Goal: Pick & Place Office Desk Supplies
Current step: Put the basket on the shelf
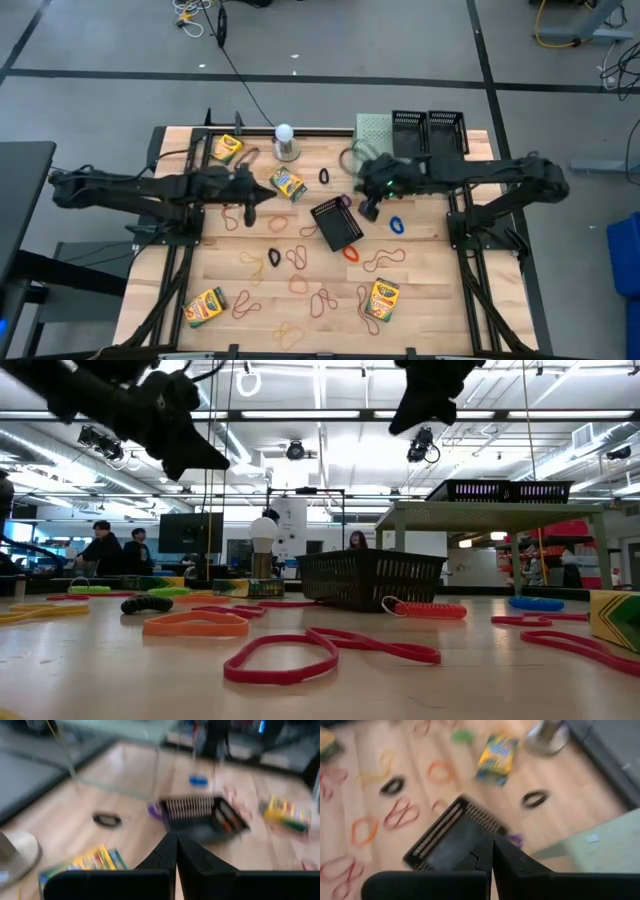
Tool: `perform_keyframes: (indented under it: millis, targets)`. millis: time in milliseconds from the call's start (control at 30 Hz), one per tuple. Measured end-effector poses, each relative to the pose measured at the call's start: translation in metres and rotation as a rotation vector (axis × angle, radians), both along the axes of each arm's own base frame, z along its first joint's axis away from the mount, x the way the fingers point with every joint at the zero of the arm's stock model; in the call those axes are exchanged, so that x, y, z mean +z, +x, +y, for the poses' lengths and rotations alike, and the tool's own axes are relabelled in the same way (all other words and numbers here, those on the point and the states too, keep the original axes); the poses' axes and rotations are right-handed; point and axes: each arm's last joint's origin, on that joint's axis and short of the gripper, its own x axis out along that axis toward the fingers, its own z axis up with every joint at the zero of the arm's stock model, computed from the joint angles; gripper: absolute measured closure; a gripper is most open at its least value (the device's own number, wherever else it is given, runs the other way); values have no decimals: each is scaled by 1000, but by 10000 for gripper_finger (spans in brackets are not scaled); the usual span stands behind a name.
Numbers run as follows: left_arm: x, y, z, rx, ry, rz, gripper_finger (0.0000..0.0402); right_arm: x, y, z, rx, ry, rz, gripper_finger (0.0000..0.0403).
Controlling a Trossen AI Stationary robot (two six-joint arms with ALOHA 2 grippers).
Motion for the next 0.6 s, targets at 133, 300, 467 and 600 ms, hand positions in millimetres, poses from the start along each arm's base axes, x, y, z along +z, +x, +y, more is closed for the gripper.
perform_keyframes:
  millis: [133,300,467,600]
  targets:
    - [-16,-12,8,-1,-5,-141,395,-23,18,16,88,8,118,391]
    - [-32,-19,16,2,-80,-219,395,-57,37,32,263,17,247,350]
    - [-34,-22,23,37,-66,-221,395,-82,46,45,469,-67,351,299]
    - [-31,-23,28,147,-121,-269,395,-98,52,48,582,-124,402,285]
